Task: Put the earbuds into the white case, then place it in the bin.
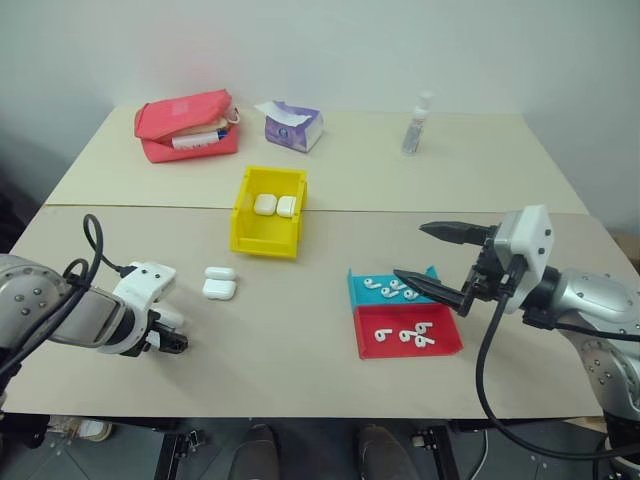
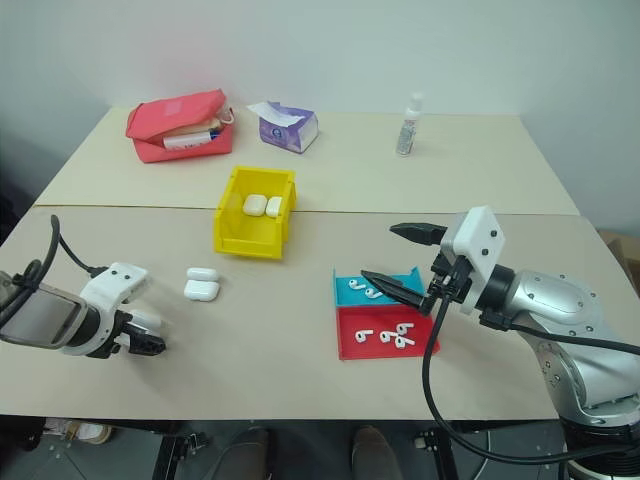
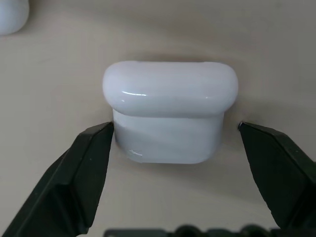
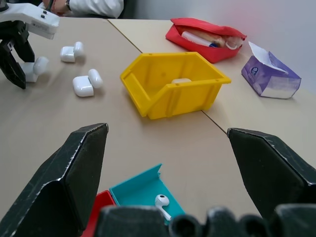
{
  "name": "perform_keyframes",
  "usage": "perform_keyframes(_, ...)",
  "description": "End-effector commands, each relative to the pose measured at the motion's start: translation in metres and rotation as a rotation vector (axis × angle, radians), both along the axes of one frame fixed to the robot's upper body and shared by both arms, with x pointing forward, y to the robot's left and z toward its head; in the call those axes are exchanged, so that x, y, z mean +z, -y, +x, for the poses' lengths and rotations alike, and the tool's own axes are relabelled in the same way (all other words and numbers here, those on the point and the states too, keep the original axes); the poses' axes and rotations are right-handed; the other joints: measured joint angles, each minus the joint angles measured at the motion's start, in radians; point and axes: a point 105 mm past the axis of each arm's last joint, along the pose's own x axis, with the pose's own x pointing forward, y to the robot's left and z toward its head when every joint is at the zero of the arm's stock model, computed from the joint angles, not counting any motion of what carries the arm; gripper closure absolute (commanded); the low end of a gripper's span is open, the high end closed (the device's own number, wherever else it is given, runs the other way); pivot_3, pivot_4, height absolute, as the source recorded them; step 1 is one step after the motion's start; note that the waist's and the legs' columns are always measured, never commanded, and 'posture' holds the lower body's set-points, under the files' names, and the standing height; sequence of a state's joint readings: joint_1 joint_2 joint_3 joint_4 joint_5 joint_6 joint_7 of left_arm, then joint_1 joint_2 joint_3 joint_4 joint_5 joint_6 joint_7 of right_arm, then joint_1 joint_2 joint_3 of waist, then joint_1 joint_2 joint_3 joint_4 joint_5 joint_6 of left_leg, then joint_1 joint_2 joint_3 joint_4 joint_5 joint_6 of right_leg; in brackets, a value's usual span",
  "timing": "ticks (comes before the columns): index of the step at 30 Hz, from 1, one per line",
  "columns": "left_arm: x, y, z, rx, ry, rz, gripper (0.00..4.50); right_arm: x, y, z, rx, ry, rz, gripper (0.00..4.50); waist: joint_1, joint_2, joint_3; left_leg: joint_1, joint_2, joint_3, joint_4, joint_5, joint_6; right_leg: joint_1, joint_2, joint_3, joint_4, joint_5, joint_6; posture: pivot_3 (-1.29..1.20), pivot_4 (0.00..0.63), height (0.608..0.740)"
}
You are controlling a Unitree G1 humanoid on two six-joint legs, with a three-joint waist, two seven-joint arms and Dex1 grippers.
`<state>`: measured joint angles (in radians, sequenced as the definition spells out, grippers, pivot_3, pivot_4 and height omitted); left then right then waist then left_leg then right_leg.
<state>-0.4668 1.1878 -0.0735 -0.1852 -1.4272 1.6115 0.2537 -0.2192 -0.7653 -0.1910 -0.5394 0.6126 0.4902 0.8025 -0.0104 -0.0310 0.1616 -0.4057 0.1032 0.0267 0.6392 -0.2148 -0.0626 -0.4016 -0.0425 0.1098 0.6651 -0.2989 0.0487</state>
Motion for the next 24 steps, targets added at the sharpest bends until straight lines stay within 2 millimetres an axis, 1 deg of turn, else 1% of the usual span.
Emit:
perform_keyframes(1, 0.001, -0.005, 0.0, 0.021, 0.014, 0.026, 1.47, 0.012, 0.001, -0.004, 0.0, 0.05, -0.003, 0.0, 0.001, 0.0, 0.0, 0.0, 0.0, 0.0, 0.0, 0.0, 0.0, 0.0, 0.0, 0.0, 0.001, 0.0, 0.0, 0.0, 0.15, 0.74)
perform_keyframes(2, 0.002, -0.006, 0.001, 0.026, 0.019, 0.03, 1.74, 0.012, 0.001, -0.004, -0.001, 0.051, -0.002, 0.0, 0.001, 0.0, 0.0, 0.0, 0.0, 0.0, 0.0, 0.0, -0.001, 0.0, 0.0, 0.0, 0.001, 0.0, 0.0, 0.0, 0.15, 0.74)
perform_keyframes(5, 0.005, -0.012, 0.001, 0.043, 0.041, 0.054, 1.75, 0.011, 0.001, -0.003, -0.006, 0.057, -0.001, 0.0, 0.0, 0.0, 0.0, 0.001, 0.0, 0.0, 0.0, 0.001, -0.001, 0.0, 0.0, 0.0, 0.001, 0.0, 0.0, 0.0, 0.15, 0.74)
perform_keyframes(7, 0.013, -0.015, 0.004, 0.059, 0.105, 0.07, 1.75, 0.012, 0.0, -0.002, -0.005, 0.062, 0.002, 0.0, -0.003, 0.0, 0.0, 0.001, 0.0, 0.0, 0.0, 0.001, -0.001, 0.0, 0.0, 0.0, 0.001, 0.0, 0.0, 0.0, 0.15, 0.74)
perform_keyframes(9, 0.025, -0.014, 0.008, 0.065, 0.177, 0.052, 1.75, 0.012, 0.0, 0.0, -0.005, 0.067, 0.008, 0.0, -0.003, 0.0, 0.0, 0.0, 0.0, 0.0, 0.0, 0.001, -0.001, 0.0, 0.0, 0.0, 0.001, 0.0, 0.0, 0.0, 0.15, 0.74)
perform_keyframes(10, 0.035, -0.012, 0.013, 0.065, 0.245, 0.034, 1.75, 0.012, 0.0, 0.001, -0.007, 0.071, 0.011, 0.0, -0.003, 0.0, 0.0, -0.001, 0.0, 0.0, 0.0, 0.001, -0.001, -0.001, 0.0, 0.0, 0.001, 0.0, 0.0, 0.0, 0.15, 0.74)
perform_keyframes(12, 0.069, -0.008, 0.026, 0.094, 0.487, -0.038, 1.75, 0.012, 0.0, 0.004, -0.014, 0.08, 0.021, 0.0, -0.001, 0.0, 0.0, -0.001, 0.0, 0.0, 0.0, 0.001, -0.001, -0.001, 0.0, 0.0, 0.0, 0.0, 0.0, 0.0, 0.15, 0.74)
perform_keyframes(14, 0.088, -0.006, 0.03, 0.106, 0.634, -0.06, 1.75, 0.011, 0.0, 0.006, -0.019, 0.088, 0.025, 0.0, 0.0, 0.0, 0.0, -0.002, 0.0, 0.0, 0.001, 0.001, -0.001, -0.001, 0.0, 0.0, 0.0, 0.0, 0.0, 0.0, 0.15, 0.74)
perform_keyframes(15, 0.106, 0.004, 0.036, 0.062, 0.777, -0.116, 1.75, 0.012, 0.002, 0.007, -0.031, 0.096, 0.028, 0.0, 0.001, 0.0, 0.0, -0.002, 0.0, 0.0, 0.001, 0.001, -0.001, -0.001, 0.0, 0.0, 0.0, 0.0, 0.0, 0.0, 0.15, 0.74)
perform_keyframes(16, 0.119, 0.012, 0.038, 0.021, 0.878, -0.153, 1.75, 0.013, 0.004, 0.008, -0.04, 0.102, 0.03, 0.0, 0.003, 0.0, 0.0, -0.002, 0.0, 0.0, 0.001, 0.001, -0.001, 0.0, 0.0, 0.0, -0.001, 0.0, 0.0, 0.0, 0.15, 0.74)
perform_keyframes(18, 0.137, 0.026, 0.043, -0.019, 1.106, -0.236, 1.75, 0.014, 0.007, 0.009, -0.054, 0.11, 0.019, 0.0, 0.008, 0.0, 0.0, -0.002, 0.0, 0.0, 0.001, 0.001, -0.002, 0.0, -0.001, -0.001, -0.001, 0.0, 0.0, 0.0, 0.15, 0.74)
perform_keyframes(19, 0.14, 0.035, 0.046, -0.034, 1.178, -0.313, 1.75, 0.016, 0.007, 0.009, -0.06, 0.113, 0.018, 0.0, 0.012, 0.001, 0.0, -0.001, 0.0, 0.0, 0.001, 0.002, -0.003, 0.0, -0.001, 0.0, -0.001, 0.0, 0.0, 0.0, 0.15, 0.74)
perform_keyframes(20, 0.14, 0.048, 0.048, -0.075, 1.211, -0.443, 1.75, 0.017, 0.007, 0.01, -0.067, 0.119, 0.012, 0.0, 0.015, 0.001, 0.0, -0.001, -0.001, 0.0, 0.001, 0.002, -0.003, 0.001, -0.001, 0.0, -0.001, 0.0, 0.0, 0.0, 0.15, 0.74)
perform_keyframes(21, 0.14, 0.057, 0.05, -0.108, 1.226, -0.532, 1.75, 0.018, 0.007, 0.01, -0.072, 0.123, 0.009, 0.0, 0.019, 0.001, 0.0, -0.001, -0.001, 0.0, 0.001, 0.002, -0.003, 0.001, -0.001, -0.001, -0.001, 0.0, 0.0, 0.0, 0.15, 0.74)
perform_keyframes(23, 0.137, 0.084, 0.051, -0.222, 1.211, -0.69, 1.75, 0.021, 0.005, 0.009, -0.076, 0.145, -0.017, 0.0, 0.023, 0.0, 0.0, -0.001, -0.001, 0.0, 0.002, 0.002, -0.003, 0.002, -0.001, -0.001, 0.0, 0.001, 0.0, 0.0, 0.15, 0.74)
perform_keyframes(24, 0.136, 0.096, 0.05, -0.283, 1.216, -0.738, 1.75, 0.022, 0.003, 0.008, -0.073, 0.152, -0.035, 0.0, 0.024, 0.0, 0.0, -0.001, -0.001, -0.001, 0.002, 0.002, -0.003, 0.002, -0.001, -0.001, -0.001, 0.001, 0.001, 0.0, 0.15, 0.74)
